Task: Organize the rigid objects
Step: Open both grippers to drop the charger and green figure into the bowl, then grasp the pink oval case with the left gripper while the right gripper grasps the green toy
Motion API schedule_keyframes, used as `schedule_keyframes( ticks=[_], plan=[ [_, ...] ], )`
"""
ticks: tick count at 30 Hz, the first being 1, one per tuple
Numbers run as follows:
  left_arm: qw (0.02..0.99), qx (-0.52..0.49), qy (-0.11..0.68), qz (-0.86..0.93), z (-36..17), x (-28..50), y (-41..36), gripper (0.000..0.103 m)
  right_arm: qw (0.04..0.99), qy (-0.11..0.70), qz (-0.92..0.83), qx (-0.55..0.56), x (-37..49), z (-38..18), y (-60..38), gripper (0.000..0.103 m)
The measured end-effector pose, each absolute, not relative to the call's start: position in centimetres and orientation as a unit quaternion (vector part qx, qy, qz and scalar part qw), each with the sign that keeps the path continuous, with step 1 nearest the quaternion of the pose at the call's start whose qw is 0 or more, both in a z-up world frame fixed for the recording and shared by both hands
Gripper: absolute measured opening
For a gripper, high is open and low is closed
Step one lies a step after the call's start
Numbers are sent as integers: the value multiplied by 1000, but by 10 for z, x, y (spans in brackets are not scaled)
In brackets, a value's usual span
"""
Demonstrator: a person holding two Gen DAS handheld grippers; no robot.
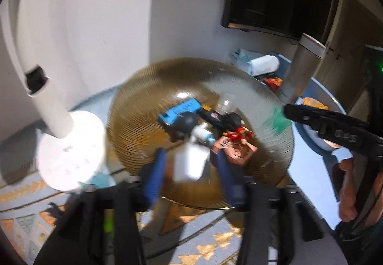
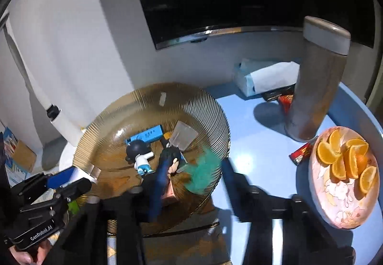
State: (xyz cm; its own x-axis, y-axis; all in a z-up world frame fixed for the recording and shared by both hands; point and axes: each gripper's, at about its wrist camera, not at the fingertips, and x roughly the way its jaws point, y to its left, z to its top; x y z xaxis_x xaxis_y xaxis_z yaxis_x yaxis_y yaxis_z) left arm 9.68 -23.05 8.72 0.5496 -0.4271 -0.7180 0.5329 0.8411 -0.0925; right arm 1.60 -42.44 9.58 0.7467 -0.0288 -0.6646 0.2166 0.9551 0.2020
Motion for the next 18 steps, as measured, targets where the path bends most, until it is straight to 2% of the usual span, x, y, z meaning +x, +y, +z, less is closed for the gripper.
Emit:
schedule_keyframes(
  ticks=[1,5,7,14,18],
  plan=[
    [883,62,378,-270,95,94,-226,63,931,336,-70,125,11,104,-423,53],
    [902,33,335,-270,131,73,-198,72,947,295,-80,102,-14,136,-414,62],
    [908,26,317,-272,149,55,-181,77,952,280,-66,107,-27,150,-408,63],
    [933,1,260,-249,191,-12,-114,84,953,277,23,125,-64,174,-359,65],
    [946,-28,240,-215,198,-39,-63,102,946,292,69,122,-82,167,-316,65]
  ],
)
